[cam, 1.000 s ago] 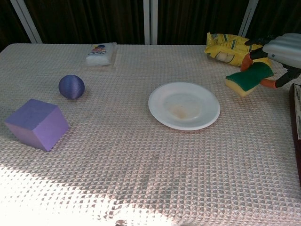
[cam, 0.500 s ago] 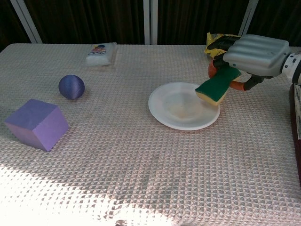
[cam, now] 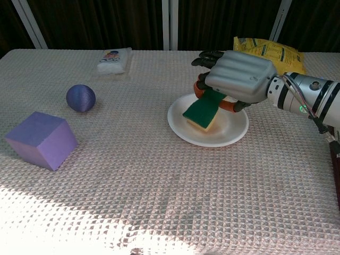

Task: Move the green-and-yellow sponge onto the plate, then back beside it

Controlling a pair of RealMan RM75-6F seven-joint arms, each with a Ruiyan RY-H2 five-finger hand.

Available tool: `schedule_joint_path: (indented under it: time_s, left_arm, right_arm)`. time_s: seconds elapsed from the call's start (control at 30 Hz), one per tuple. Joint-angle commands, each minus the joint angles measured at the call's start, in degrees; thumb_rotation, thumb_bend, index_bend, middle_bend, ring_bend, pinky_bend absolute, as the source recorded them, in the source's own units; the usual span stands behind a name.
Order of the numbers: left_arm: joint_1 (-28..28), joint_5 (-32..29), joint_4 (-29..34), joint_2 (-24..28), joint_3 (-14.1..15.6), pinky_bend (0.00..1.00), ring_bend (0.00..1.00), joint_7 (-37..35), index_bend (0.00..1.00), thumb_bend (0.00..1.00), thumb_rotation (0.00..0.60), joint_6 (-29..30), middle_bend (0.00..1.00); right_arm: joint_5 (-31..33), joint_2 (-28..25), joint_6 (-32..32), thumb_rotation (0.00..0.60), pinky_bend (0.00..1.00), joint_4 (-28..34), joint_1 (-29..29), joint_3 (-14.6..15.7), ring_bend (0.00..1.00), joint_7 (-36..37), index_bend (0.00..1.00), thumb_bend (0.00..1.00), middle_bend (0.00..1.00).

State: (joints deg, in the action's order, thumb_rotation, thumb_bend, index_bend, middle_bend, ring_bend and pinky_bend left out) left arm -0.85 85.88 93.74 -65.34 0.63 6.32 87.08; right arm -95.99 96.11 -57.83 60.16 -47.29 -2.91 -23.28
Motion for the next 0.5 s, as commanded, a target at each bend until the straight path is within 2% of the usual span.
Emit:
schedule_joint_path:
  time_s: [0.03, 0.37, 0.5]
  left_arm:
    - [-0.1, 0.0, -0.4, -0.1, 0.1, 0.1, 0.05, -0.5, 0.07, 0.16, 0.6, 0.0, 0.03]
    - [-0.3, -0.3, -1.5, -0.7, 0.1, 0.1, 0.05, -1.6, 0.07, 0.16, 0.6, -0.2, 0.03]
    - [-0.2, -0.1, -1.7, -0.7, 0.2, 0.1, 0.05, -1.6, 0.07, 0.16, 0.6, -0.1, 0.03]
  right_arm:
    - [-1.2, 2.0, -1.1, 0.6, 0.0, -2.4, -0.1, 0.7, 0.06, -2.9, 0.46, 0.38, 0.35]
    - [-1.9, 4.5, -2.8, 0.6, 0.0, -7.3, 1.5, 2.7, 0.09, -5.7, 0.49, 0.39, 0.35]
    - [-1.3, 4.6, -3.9, 0.6, 0.0, -8.6, 2.3, 2.5, 0.09, -5.6, 0.5, 0.39, 0.36]
